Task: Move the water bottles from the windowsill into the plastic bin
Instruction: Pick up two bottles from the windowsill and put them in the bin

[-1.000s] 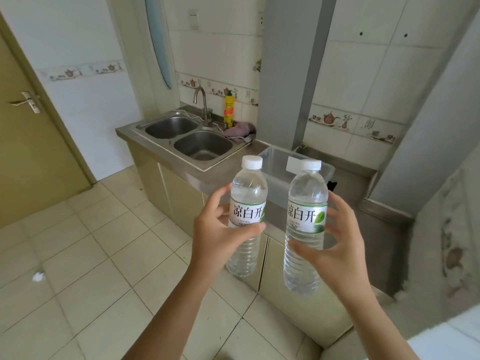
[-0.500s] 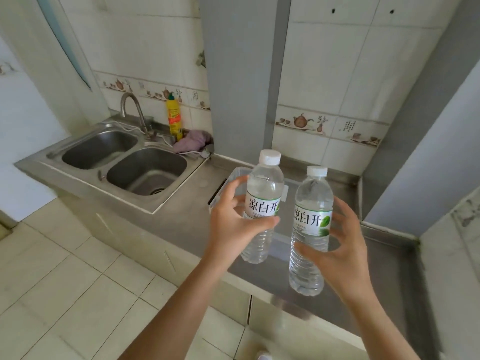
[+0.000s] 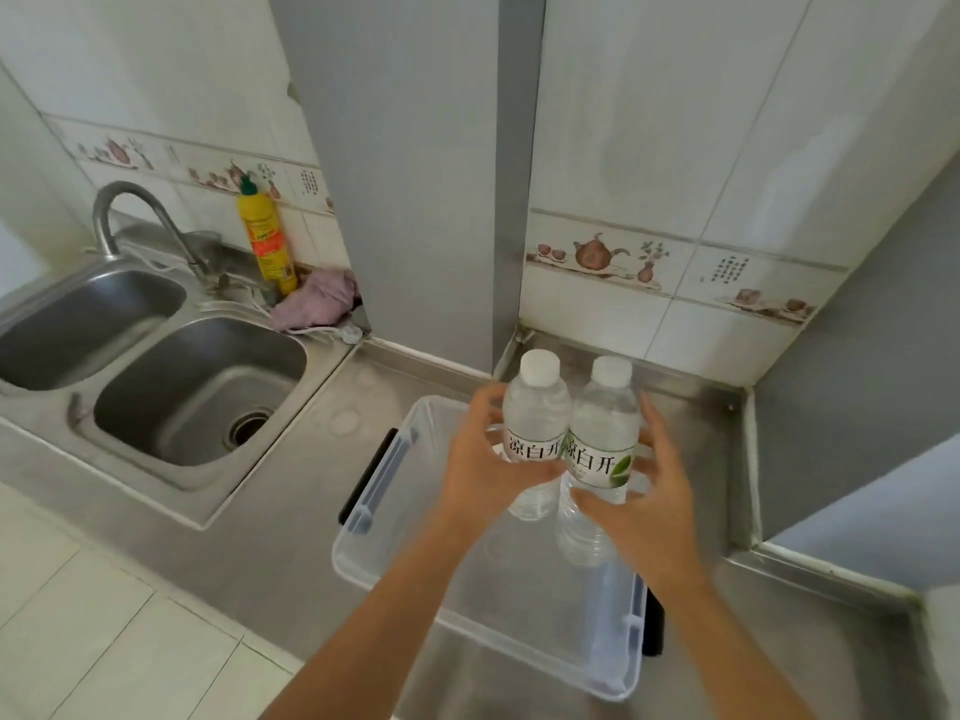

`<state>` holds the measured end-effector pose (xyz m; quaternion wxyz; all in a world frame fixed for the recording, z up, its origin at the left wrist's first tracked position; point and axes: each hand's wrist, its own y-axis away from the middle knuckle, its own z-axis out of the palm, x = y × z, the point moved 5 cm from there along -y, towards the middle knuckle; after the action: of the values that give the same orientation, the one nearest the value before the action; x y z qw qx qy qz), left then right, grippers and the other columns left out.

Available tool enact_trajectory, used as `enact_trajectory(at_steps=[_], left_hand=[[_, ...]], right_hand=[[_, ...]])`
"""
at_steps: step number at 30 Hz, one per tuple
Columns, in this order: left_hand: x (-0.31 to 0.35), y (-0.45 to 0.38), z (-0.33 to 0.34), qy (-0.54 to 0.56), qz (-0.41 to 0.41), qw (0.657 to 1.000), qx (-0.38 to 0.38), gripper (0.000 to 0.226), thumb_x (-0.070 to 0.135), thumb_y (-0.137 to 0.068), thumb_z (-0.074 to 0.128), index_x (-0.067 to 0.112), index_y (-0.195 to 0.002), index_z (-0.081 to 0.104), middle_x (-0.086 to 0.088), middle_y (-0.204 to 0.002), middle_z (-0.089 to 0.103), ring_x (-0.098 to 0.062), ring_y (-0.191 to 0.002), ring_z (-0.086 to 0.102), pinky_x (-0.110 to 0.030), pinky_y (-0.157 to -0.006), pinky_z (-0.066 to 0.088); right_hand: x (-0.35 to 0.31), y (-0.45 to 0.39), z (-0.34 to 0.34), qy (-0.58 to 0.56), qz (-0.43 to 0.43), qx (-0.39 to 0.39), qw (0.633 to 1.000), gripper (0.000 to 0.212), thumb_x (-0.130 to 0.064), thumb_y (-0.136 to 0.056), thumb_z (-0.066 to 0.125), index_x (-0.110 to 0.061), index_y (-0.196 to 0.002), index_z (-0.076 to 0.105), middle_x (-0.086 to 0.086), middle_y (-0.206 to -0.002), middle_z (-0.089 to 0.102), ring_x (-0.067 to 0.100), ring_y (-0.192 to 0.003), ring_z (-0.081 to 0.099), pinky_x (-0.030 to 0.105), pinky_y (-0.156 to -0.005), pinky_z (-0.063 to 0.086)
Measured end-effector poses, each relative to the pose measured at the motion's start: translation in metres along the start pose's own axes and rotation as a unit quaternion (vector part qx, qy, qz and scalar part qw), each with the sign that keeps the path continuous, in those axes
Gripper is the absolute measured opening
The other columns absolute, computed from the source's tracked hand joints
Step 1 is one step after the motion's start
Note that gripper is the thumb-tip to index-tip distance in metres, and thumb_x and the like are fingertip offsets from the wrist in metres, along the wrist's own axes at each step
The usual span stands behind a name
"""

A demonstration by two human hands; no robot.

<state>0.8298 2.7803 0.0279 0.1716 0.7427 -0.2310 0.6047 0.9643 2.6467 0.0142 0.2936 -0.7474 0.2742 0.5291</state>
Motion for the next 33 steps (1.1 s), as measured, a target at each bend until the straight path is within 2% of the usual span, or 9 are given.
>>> enact_trajectory(at_steps=[2,8,13,16,21,25,27,30,33], left_hand=[[-0.016,-0.011,0.011,-0.016,-0.012,1.000,-0.015,0.081,0.021,-0.054,0.096,0.048,-0.114,0.048,0.032,-0.106,0.063,0.001,-0.104,0.062,-0.028,-0.090,0.055],[-0.049,-0.016,0.034,-0.024,-0.044,0.999,-0.010,0.079,0.006,-0.055,0.095,0.037,-0.112,0.050,0.015,-0.113,0.059,0.014,-0.100,0.053,-0.003,-0.077,0.044],[-0.064,-0.021,0.041,-0.029,-0.055,0.998,-0.033,0.084,0.001,-0.052,0.096,0.029,-0.116,0.049,0.004,-0.117,0.058,-0.012,-0.110,0.057,-0.014,-0.082,0.047],[-0.067,-0.022,0.043,-0.050,-0.053,0.997,-0.037,0.085,0.006,-0.050,0.097,0.037,-0.113,0.049,0.011,-0.115,0.059,-0.007,-0.109,0.058,-0.009,-0.079,0.047],[-0.069,-0.024,0.047,-0.078,-0.046,0.994,-0.065,0.084,0.014,-0.052,0.096,0.046,-0.112,0.046,0.023,-0.114,0.055,0.014,-0.104,0.053,-0.005,-0.078,0.046],[-0.067,-0.026,0.048,-0.119,-0.043,0.987,-0.095,0.086,0.023,-0.056,0.096,0.040,-0.123,0.044,0.026,-0.116,0.056,-0.005,-0.111,0.057,-0.023,-0.091,0.048],[-0.066,-0.025,0.047,-0.123,-0.038,0.988,-0.087,0.086,0.026,-0.058,0.095,0.035,-0.127,0.045,0.023,-0.118,0.057,-0.011,-0.116,0.057,-0.026,-0.093,0.047],[-0.056,-0.022,0.044,-0.117,-0.025,0.990,-0.070,0.084,0.025,-0.061,0.094,0.038,-0.126,0.044,0.022,-0.120,0.057,-0.012,-0.119,0.057,-0.027,-0.094,0.048],[-0.038,-0.014,0.039,-0.106,0.001,0.993,-0.052,0.080,0.029,-0.068,0.090,0.036,-0.132,0.043,0.017,-0.129,0.056,-0.008,-0.119,0.054,-0.031,-0.098,0.047]], right_hand=[[0.018,-0.009,0.000,0.018,-0.002,0.006,1.000,0.105,-0.011,-0.055,0.090,-0.059,-0.132,0.037,-0.028,-0.126,0.052,-0.007,-0.111,0.055,0.026,-0.083,0.053],[0.054,-0.011,-0.001,0.077,0.013,0.006,0.997,0.085,-0.035,-0.052,0.086,-0.059,-0.120,0.041,-0.025,-0.118,0.055,0.004,-0.104,0.059,0.032,-0.081,0.054],[0.055,-0.008,0.002,0.121,0.013,-0.003,0.993,0.091,-0.025,-0.059,0.090,-0.060,-0.123,0.036,-0.045,-0.116,0.042,0.002,-0.102,0.054,0.028,-0.082,0.050],[0.054,-0.010,0.000,0.115,0.024,-0.001,0.993,0.090,-0.023,-0.061,0.090,-0.051,-0.128,0.037,-0.049,-0.117,0.039,-0.009,-0.103,0.051,0.026,-0.083,0.050],[0.043,-0.011,-0.004,0.106,0.014,0.001,0.994,0.097,-0.025,-0.065,0.088,-0.058,-0.132,0.027,-0.056,-0.124,0.031,-0.028,-0.117,0.034,0.009,-0.088,0.035],[0.037,-0.015,-0.010,0.108,0.021,-0.005,0.994,0.099,-0.025,-0.067,0.087,-0.053,-0.140,0.025,-0.057,-0.125,0.027,-0.027,-0.119,0.031,0.010,-0.092,0.031],[0.033,-0.015,-0.013,0.114,0.025,-0.018,0.993,0.100,-0.025,-0.068,0.086,-0.047,-0.143,0.025,-0.053,-0.127,0.029,-0.021,-0.121,0.034,0.016,-0.097,0.033],[0.023,-0.011,-0.017,0.130,0.025,-0.017,0.991,0.096,-0.023,-0.070,0.085,-0.041,-0.144,0.028,-0.022,-0.141,0.040,0.001,-0.128,0.040,0.029,-0.104,0.037],[0.007,0.000,-0.028,0.170,0.008,0.002,0.985,0.085,-0.026,-0.075,0.081,-0.036,-0.144,0.031,-0.010,-0.146,0.040,0.004,-0.128,0.039,0.026,-0.100,0.033]])
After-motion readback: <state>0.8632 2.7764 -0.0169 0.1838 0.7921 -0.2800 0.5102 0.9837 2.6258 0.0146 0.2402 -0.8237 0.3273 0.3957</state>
